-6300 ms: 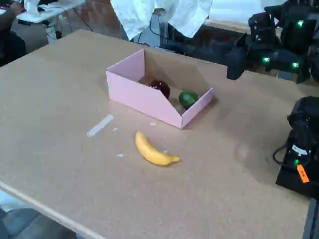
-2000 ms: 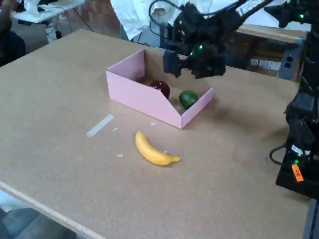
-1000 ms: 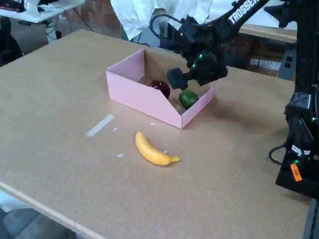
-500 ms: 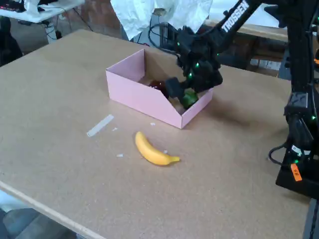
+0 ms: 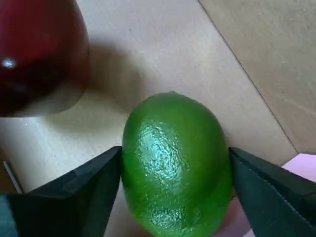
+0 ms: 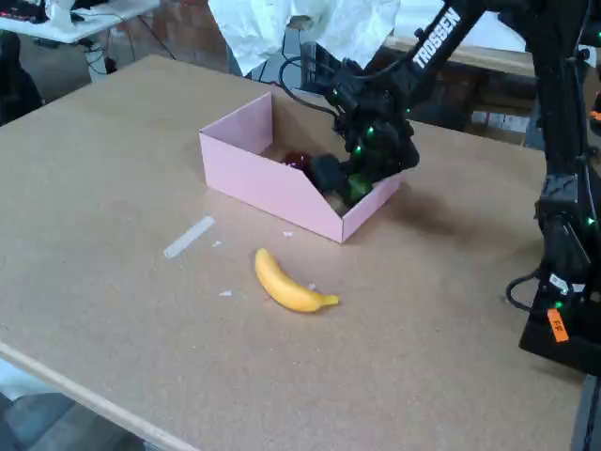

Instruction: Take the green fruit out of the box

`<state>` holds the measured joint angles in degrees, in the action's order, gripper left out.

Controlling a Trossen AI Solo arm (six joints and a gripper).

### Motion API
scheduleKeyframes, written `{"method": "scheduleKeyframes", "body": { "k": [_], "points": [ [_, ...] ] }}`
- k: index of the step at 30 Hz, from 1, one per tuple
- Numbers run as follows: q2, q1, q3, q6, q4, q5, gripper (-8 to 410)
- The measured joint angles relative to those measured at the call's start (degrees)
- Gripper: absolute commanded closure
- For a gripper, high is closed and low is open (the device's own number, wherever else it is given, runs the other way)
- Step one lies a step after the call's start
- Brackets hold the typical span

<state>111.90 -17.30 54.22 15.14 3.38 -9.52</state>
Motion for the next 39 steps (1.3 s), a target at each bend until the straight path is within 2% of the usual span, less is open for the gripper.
{"method": "scheduleKeyframes", "body": {
  "k": [8, 15, 16, 30, 39],
  "points": [
    [0.0, -0.2, 0.0, 1.2, -0.7, -0.2, 270],
    [0.0, -0.3, 0.0, 1.4, -0.9, -0.3, 399],
    [0.0, -0.3, 0.0, 1.4, -0.9, -0.3, 406],
    [-1.5, -0.2, 0.0, 1.4, -0.9, -0.2, 402],
    [-7.2, -0.2, 0.0, 1.0, -0.7, -0.2, 402]
  ]
}}
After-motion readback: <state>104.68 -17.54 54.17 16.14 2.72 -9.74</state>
